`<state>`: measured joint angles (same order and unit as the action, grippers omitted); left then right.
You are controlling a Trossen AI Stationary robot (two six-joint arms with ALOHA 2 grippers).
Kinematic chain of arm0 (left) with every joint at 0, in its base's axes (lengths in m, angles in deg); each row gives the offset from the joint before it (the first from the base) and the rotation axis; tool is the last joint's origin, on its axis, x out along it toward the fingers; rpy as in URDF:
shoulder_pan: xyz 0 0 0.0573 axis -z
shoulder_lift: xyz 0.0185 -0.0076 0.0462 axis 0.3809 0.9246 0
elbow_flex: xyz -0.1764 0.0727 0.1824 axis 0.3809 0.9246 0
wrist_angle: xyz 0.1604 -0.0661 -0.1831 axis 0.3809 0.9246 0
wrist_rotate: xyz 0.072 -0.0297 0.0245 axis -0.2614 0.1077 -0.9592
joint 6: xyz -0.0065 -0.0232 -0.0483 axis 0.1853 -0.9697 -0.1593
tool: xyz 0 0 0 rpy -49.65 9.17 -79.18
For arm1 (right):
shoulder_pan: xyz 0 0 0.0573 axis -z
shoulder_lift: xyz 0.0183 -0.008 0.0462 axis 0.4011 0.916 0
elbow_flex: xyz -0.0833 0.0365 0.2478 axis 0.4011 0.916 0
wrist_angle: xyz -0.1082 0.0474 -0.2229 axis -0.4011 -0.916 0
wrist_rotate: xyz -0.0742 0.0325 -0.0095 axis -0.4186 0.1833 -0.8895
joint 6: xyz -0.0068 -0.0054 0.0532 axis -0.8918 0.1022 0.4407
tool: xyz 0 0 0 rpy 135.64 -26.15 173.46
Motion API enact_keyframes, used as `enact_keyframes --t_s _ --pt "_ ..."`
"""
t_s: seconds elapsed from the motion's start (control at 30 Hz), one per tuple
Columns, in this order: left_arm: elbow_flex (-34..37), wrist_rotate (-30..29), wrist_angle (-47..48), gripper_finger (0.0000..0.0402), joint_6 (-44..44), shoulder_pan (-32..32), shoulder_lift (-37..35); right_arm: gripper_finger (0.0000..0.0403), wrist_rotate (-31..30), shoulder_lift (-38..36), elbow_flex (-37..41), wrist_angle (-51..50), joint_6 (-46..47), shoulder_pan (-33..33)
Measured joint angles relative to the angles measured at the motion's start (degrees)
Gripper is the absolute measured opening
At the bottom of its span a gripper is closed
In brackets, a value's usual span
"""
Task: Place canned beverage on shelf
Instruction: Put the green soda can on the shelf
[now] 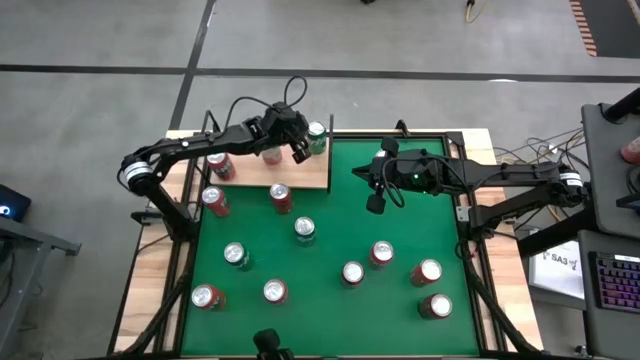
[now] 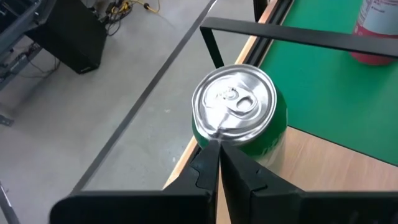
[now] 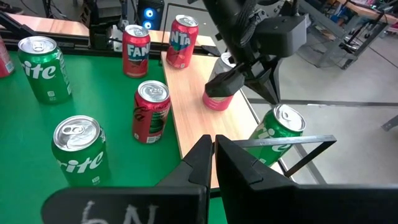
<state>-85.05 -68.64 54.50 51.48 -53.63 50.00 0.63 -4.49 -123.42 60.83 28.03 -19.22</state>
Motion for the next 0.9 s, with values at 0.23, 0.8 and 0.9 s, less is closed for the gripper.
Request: enact_keyframes --t_s 0.23,0.8,0.9 --pt "0.62 0.00 -1.05 0.0000 -0.63 0.00 0.00 0.0012 0.00 0.00 0.00 -0.02 -0.28 0.00" --pt "0.78 1.62 -1.60 0.0000 -2.12 0.00 0.00 0.0012 0.00 0.00 0.00 -0.02 -0.41 0.01" --pt "0.78 3.69 -1.62 0.0000 -3.02 0.00 0.00 0.0012 0.00 0.00 0.00 -0.02 -0.41 0.01"
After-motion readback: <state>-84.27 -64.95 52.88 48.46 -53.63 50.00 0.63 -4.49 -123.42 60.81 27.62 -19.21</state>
